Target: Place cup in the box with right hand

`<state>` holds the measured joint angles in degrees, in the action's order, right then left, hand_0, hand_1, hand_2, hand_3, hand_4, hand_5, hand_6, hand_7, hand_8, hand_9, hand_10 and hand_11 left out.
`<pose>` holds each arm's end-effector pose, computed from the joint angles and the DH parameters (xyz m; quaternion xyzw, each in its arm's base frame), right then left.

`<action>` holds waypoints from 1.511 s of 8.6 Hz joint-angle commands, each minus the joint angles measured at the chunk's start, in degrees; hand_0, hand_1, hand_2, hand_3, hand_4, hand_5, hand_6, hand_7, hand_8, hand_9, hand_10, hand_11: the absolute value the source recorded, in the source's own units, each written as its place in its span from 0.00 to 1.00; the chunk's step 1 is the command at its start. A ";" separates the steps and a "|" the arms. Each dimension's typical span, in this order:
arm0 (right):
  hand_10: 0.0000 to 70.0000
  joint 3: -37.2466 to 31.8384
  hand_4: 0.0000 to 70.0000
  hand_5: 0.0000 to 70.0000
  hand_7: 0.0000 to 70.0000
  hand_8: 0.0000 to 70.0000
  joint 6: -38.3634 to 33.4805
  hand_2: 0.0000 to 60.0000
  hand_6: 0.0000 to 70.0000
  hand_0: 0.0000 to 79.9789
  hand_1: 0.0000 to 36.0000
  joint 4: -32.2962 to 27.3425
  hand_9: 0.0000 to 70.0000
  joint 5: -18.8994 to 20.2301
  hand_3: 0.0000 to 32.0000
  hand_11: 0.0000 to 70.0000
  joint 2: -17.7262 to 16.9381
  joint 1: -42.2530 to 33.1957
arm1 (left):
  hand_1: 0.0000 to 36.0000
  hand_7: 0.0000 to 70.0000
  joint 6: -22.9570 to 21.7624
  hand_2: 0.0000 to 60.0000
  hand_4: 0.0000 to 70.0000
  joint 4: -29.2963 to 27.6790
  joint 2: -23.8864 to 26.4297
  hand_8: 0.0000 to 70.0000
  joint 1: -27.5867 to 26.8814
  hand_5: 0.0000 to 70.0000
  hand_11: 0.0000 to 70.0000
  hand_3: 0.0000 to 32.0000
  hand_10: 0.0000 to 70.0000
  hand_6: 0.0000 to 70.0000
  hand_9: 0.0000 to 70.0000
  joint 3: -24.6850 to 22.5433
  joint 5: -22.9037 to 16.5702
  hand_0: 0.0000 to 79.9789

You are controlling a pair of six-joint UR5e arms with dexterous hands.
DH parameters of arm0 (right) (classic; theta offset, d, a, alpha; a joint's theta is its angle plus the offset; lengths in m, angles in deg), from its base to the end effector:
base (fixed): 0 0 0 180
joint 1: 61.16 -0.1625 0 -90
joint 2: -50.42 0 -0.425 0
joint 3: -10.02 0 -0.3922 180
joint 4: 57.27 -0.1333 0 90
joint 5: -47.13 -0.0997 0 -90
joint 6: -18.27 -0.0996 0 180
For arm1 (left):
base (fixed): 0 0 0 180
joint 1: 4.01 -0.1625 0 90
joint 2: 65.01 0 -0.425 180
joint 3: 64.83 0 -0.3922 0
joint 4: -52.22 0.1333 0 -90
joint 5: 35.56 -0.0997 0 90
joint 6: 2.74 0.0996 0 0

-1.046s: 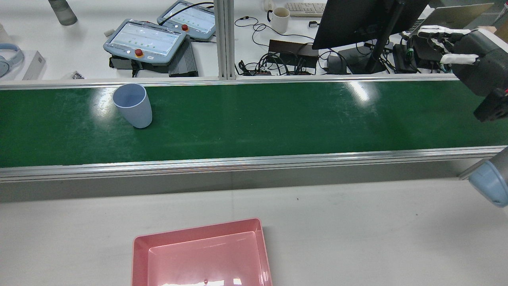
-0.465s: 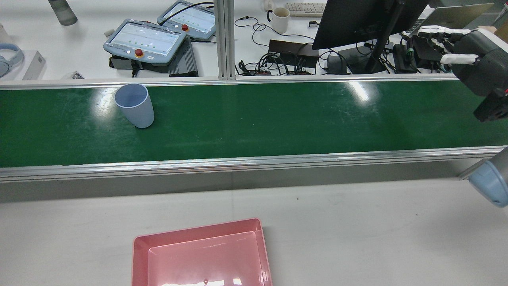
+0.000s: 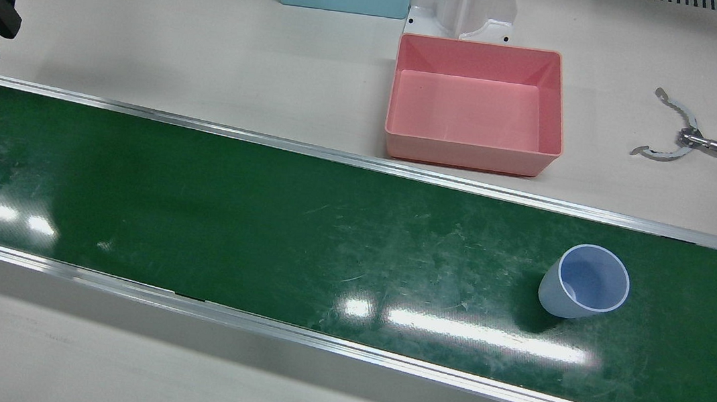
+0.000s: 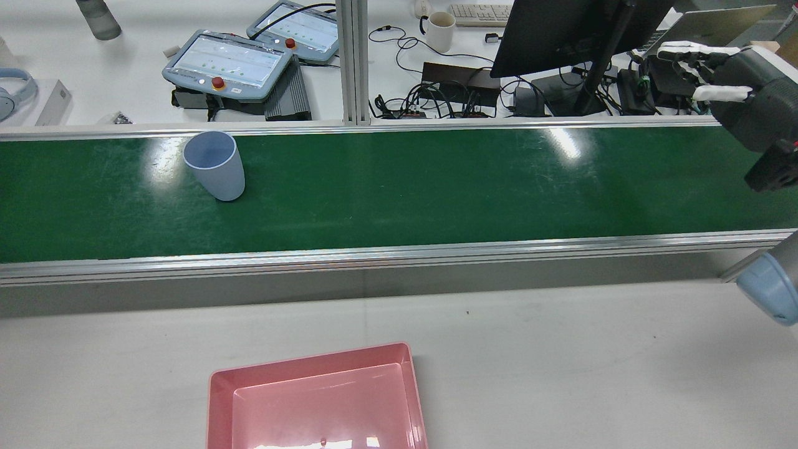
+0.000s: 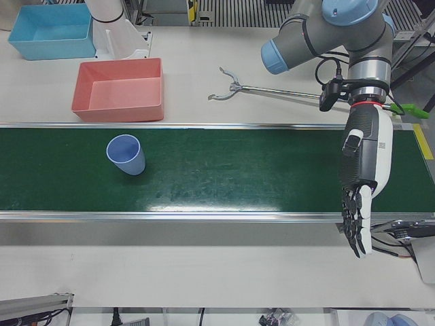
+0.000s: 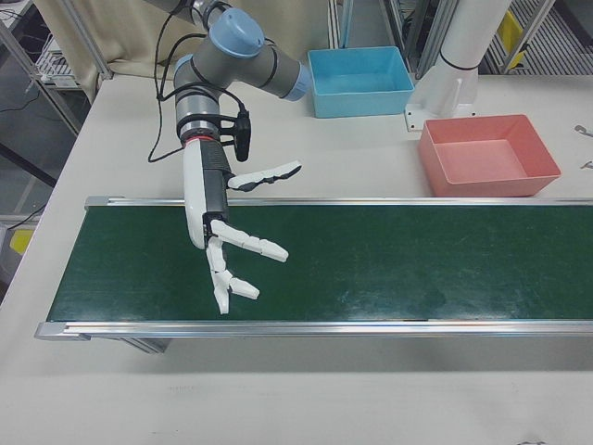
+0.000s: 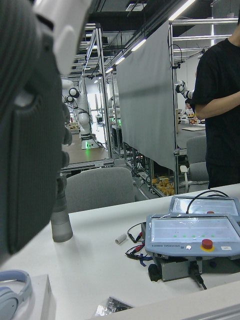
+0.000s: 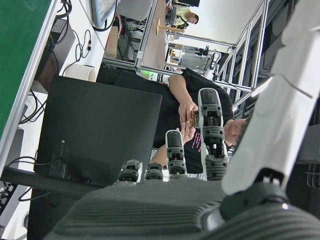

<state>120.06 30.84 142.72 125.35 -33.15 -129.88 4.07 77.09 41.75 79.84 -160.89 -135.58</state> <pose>-0.0408 -0.5280 0.4981 0.0118 -0.7451 0.6561 0.1196 -0.0533 -0.5876 0.5205 -0.0589 0.6920 -0.7055 0.1412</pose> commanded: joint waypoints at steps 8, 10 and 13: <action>0.04 0.35 0.38 0.07 0.32 0.00 -0.88 0.00 0.08 0.67 0.29 -0.13 0.05 0.09 0.00 0.08 -1.77 -1.67 | 0.00 0.00 -0.04 0.00 0.00 -0.35 -0.15 0.00 0.00 0.00 0.00 0.00 0.00 0.00 0.00 0.62 0.00 0.00; 0.04 0.09 0.33 0.07 0.23 0.00 -0.88 0.00 0.07 0.66 0.29 -0.21 0.03 0.01 0.00 0.08 -2.57 -0.72 | 0.00 0.00 0.04 0.00 0.00 -0.35 -0.15 0.00 0.00 0.00 0.00 0.00 0.00 0.00 0.00 0.62 0.00 0.00; 0.05 0.62 0.32 0.07 0.20 0.00 -0.70 0.00 0.06 0.65 0.28 -1.26 0.02 0.09 0.00 0.09 -2.74 -1.33 | 0.00 0.00 0.05 0.00 0.00 -0.35 -0.15 0.00 0.00 0.00 0.00 0.00 0.00 0.00 0.00 0.62 0.00 0.00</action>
<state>120.33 30.14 142.40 125.42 -35.91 -130.98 4.08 76.74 41.60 79.84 -160.28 -135.58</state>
